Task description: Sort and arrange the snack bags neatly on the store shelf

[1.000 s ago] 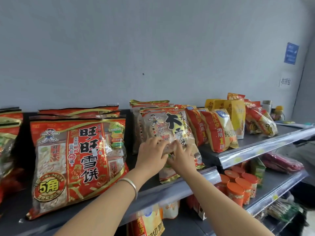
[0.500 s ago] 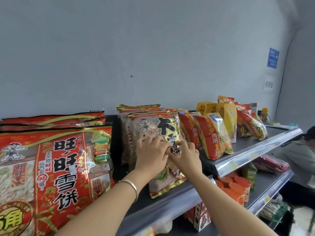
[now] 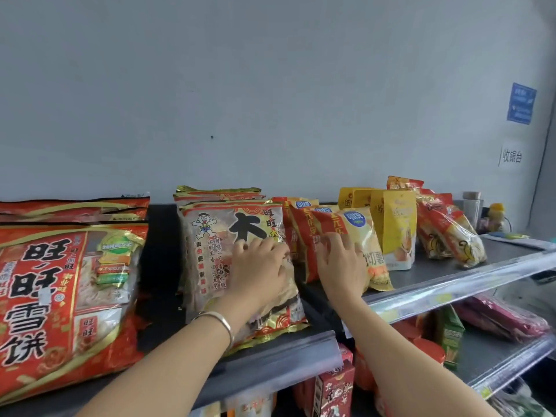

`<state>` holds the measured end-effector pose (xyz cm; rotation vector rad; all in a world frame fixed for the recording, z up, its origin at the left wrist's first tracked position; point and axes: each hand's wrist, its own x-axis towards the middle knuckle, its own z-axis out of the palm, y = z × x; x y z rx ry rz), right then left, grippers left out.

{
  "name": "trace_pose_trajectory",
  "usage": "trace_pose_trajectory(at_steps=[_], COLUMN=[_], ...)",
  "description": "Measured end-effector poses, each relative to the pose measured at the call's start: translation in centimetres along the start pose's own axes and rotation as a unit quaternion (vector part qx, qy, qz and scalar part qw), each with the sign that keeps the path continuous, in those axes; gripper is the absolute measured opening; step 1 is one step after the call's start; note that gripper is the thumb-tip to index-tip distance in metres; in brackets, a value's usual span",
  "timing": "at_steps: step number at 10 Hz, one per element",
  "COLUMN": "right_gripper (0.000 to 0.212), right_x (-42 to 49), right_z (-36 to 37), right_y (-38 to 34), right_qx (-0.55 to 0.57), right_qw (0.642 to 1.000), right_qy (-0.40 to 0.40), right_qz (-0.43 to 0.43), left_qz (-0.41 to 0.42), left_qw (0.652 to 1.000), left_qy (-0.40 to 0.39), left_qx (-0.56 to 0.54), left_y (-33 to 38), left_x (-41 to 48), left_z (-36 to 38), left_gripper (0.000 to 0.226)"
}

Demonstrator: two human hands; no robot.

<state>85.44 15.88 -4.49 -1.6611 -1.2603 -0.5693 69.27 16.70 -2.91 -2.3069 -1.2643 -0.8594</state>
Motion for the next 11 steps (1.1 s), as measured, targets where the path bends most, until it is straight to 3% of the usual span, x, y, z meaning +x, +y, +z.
trace_pose_trajectory(at_steps=[1,2,3,4,7,11], right_gripper=[0.051,0.087,0.106,0.109,0.105,0.064], right_x=[1.4,2.1,2.1,2.3,2.6,2.4], right_z=[-0.8,-0.8,-0.1,0.1,-0.4,-2.3], right_y=[3.7,7.0,8.7,8.9,9.3,8.6], right_qx=[0.026,0.055,0.058,0.083,0.061,0.037], right_qw=[0.996,0.984,0.974,0.974,0.980,0.991], right_qy=[-0.007,-0.084,-0.158,-0.164,-0.162,-0.123], right_qz=[0.082,0.150,0.149,0.131,0.095,-0.026], left_qz=[-0.016,-0.045,-0.071,-0.093,-0.110,-0.114], left_qw=[0.997,0.984,0.968,0.956,0.960,0.973], left_qy=[-0.024,-0.105,-0.157,-0.190,-0.183,-0.079], left_qx=[-0.066,-0.135,-0.183,-0.205,-0.179,-0.185], left_y=[3.5,6.8,9.2,10.4,11.3,10.8], left_x=[1.2,1.9,2.2,2.4,2.3,2.6], left_z=[1.1,2.4,3.7,4.6,5.5,3.1], left_gripper=[0.045,0.063,0.077,0.082,0.081,0.061])
